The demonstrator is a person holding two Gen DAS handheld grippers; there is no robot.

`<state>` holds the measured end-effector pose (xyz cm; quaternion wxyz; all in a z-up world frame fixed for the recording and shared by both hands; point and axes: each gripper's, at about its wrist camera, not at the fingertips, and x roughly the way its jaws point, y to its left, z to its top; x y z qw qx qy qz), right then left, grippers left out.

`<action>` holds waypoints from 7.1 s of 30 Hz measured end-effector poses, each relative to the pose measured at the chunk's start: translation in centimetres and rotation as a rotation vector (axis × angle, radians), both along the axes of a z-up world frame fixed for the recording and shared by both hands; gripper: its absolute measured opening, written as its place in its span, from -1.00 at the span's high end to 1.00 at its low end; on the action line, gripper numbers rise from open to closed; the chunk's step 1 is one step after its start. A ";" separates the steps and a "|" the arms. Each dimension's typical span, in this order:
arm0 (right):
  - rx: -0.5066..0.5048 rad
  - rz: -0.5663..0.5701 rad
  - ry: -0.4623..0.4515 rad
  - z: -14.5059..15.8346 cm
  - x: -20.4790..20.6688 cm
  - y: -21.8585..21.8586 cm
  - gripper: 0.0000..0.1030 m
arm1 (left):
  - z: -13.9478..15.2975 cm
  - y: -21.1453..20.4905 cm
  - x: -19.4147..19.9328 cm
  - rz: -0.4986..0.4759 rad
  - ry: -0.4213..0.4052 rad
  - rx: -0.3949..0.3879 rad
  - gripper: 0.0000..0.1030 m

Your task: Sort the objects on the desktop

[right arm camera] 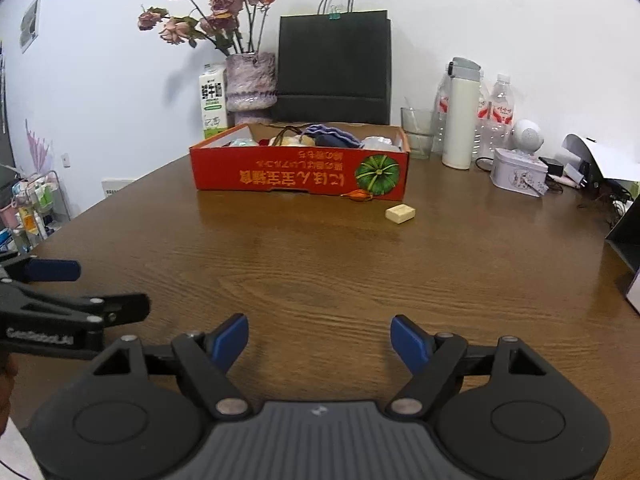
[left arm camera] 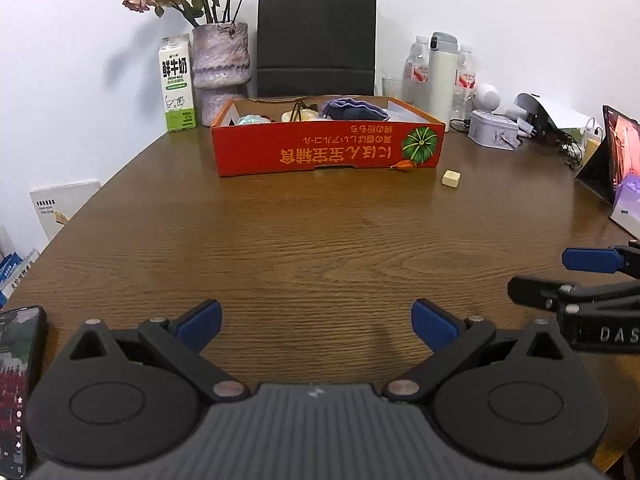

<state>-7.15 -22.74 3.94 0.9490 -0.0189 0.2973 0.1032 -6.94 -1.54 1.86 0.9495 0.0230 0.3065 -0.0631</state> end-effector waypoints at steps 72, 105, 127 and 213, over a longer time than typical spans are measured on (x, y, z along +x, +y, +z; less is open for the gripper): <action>0.047 0.157 -0.109 -0.9 16.8 -0.3 0.34 | 0.9 -1.3 4.5 0.043 -0.129 -0.125 0.75; 0.084 0.066 -0.188 5.1 2.7 0.2 0.34 | 4.9 1.1 2.6 -0.067 -0.193 -0.307 0.74; 0.022 0.020 0.119 5.0 35.7 -1.5 0.30 | 5.0 -3.0 33.9 -0.067 0.070 -0.253 0.38; -0.022 -0.158 0.101 -3.7 6.6 3.5 -1.00 | -3.0 1.5 5.2 0.081 0.073 0.010 -1.00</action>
